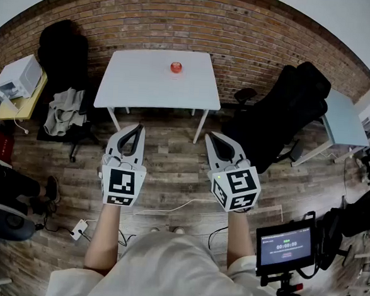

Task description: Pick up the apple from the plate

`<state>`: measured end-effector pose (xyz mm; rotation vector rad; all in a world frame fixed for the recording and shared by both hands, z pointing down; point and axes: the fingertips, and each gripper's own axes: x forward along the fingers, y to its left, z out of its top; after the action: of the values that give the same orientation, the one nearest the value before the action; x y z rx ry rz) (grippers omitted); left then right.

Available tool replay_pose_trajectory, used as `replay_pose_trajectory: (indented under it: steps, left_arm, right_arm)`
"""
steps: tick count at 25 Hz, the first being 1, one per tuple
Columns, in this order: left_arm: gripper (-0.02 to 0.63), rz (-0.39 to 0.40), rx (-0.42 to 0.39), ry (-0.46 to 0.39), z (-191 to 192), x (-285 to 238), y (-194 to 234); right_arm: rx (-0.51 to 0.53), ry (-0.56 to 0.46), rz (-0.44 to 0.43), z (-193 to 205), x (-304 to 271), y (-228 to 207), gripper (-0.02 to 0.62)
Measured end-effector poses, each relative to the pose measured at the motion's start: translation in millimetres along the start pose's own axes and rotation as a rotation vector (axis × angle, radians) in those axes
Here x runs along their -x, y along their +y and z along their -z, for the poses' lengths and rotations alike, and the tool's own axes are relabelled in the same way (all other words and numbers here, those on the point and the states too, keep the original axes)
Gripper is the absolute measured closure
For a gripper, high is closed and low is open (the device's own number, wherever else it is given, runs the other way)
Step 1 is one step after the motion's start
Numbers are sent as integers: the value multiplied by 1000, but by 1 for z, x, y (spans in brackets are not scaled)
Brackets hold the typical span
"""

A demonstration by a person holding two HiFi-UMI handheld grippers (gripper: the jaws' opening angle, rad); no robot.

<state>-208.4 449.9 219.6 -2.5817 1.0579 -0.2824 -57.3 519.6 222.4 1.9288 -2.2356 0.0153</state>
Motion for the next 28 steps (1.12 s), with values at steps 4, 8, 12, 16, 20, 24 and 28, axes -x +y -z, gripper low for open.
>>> replay_pose_trajectory:
  steps: [4, 8, 12, 16, 20, 24, 28]
  left_arm:
    - [600, 8, 15, -8, -1, 0, -4]
    - [600, 23, 21, -40, -6, -1, -4]
    - [600, 26, 23, -50, -7, -2, -9]
    - [600, 34, 45, -56, -12, -2, -21]
    - [600, 31, 57, -56, -18, -3, -33]
    - [600, 25, 74, -47, -18, -2, -46]
    - [600, 12, 96, -30, -17, 2, -60]
  right_arm:
    - [-23, -18, -17, -1, 2, 0, 593]
    - [-35, -38, -15, -4, 2, -1, 592]
    - [-31, -41, -13, -2, 5, -5, 592]
    - [-44, -43, -22, 3, 15, -12, 592]
    - [-50, -54, -36, 3, 25, -23, 592]
    - [-53, -59, -53, 7, 34, -31, 592]
    - [-46, -48, -80, 13, 43, -35, 592]
